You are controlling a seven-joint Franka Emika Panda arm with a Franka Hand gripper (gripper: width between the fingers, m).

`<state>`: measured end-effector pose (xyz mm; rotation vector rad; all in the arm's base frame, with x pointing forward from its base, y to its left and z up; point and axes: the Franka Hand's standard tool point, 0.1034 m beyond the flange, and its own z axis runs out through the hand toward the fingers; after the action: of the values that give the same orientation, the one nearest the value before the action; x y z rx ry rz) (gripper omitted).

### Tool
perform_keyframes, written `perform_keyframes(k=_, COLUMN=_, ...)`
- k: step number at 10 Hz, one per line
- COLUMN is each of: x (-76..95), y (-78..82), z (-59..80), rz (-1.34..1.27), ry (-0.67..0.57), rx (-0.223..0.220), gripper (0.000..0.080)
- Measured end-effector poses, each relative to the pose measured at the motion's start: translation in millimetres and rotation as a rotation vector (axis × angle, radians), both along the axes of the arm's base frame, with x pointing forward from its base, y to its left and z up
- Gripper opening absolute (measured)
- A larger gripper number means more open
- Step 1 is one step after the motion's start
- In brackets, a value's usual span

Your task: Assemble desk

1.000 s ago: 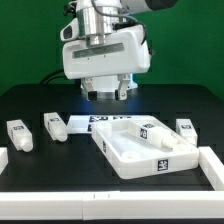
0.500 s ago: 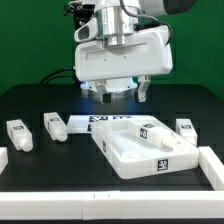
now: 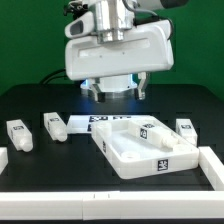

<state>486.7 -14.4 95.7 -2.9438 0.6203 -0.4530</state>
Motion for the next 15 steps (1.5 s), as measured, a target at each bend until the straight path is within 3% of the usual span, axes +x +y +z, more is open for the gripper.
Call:
perform_keyframes(k=2, x=-1.4, y=-27.4, z=-22.9, rz=0.062, ry=0.002, rx=-0.058, gripper=0.0649)
perform_keyframes(k=3, x=-5.7, y=-30.4, z=-26.0, rz=0.022, ry=-0.008, rx=-0.059, gripper=0.0649)
perform_keyframes(k=6, x=-6.5, y=-27.3, z=-27.1, rz=0.031, ry=-0.003, rx=-0.053, gripper=0.0649)
perform_keyframes(k=7, x=-5.6, y=-28.9, z=-29.8, rz=0.093, ry=-0.002, rx=-0.073, gripper=0.0649)
perform_keyframes(k=8, x=-1.6, y=-33.4, z=-43.6, rz=0.193, ry=0.012, rx=-0.097, gripper=0.0649)
perform_keyframes(k=10, x=1.7, y=-21.3, z=-59.9, rz=0.234, ry=0.033, rx=-0.084, gripper=0.0649)
perform_keyframes(k=15, x=-2.3, y=-20.4, z=-62.2, rz=0.237, ry=0.038, rx=-0.087, gripper=0.0649)
